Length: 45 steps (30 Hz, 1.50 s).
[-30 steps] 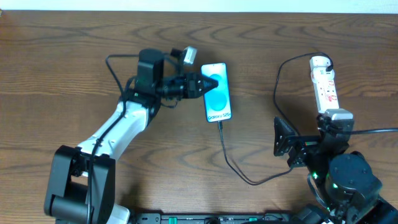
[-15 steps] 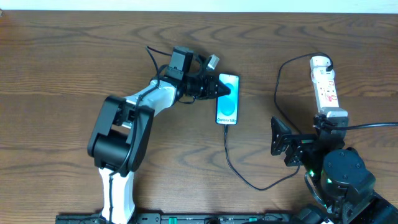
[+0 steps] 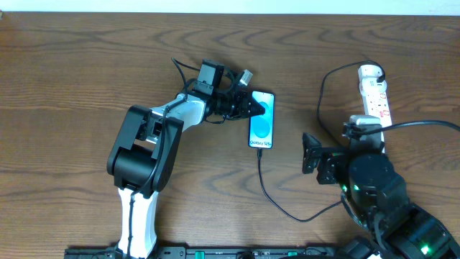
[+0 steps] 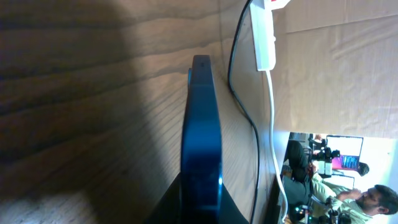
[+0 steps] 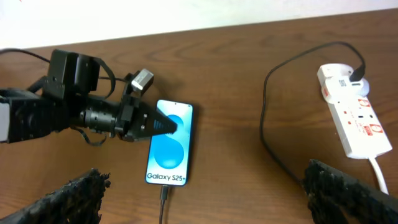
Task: Plug charger to phone and switch on socket
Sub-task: 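Lower the phone flat onto the table with the left gripper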
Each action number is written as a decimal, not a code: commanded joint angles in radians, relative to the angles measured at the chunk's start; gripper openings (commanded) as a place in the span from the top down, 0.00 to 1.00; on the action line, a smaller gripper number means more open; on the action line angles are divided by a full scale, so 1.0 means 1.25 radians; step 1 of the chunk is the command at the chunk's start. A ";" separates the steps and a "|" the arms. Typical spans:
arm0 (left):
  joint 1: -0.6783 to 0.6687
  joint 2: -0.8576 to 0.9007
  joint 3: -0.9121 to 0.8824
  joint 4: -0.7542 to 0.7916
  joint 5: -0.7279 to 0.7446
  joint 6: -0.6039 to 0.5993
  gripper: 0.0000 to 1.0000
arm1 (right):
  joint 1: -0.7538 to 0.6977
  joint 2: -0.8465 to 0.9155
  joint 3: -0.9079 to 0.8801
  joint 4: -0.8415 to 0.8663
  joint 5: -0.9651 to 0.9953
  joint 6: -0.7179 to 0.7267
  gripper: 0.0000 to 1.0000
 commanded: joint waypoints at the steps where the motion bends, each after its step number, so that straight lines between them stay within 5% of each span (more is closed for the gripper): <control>1: 0.000 0.003 0.022 -0.026 -0.011 0.016 0.90 | -0.005 0.018 0.006 0.003 -0.009 0.027 0.01; 11: -0.014 0.003 0.019 -0.096 -0.145 0.016 0.88 | -0.005 0.052 0.006 0.023 -0.012 0.027 0.01; 29: -0.024 0.003 0.018 -0.120 -0.276 0.029 0.58 | -0.005 0.056 0.006 0.022 -0.023 0.027 0.01; 45: -0.024 0.003 0.016 -0.206 -0.426 0.029 0.56 | -0.005 0.056 0.006 0.019 -0.031 0.026 0.01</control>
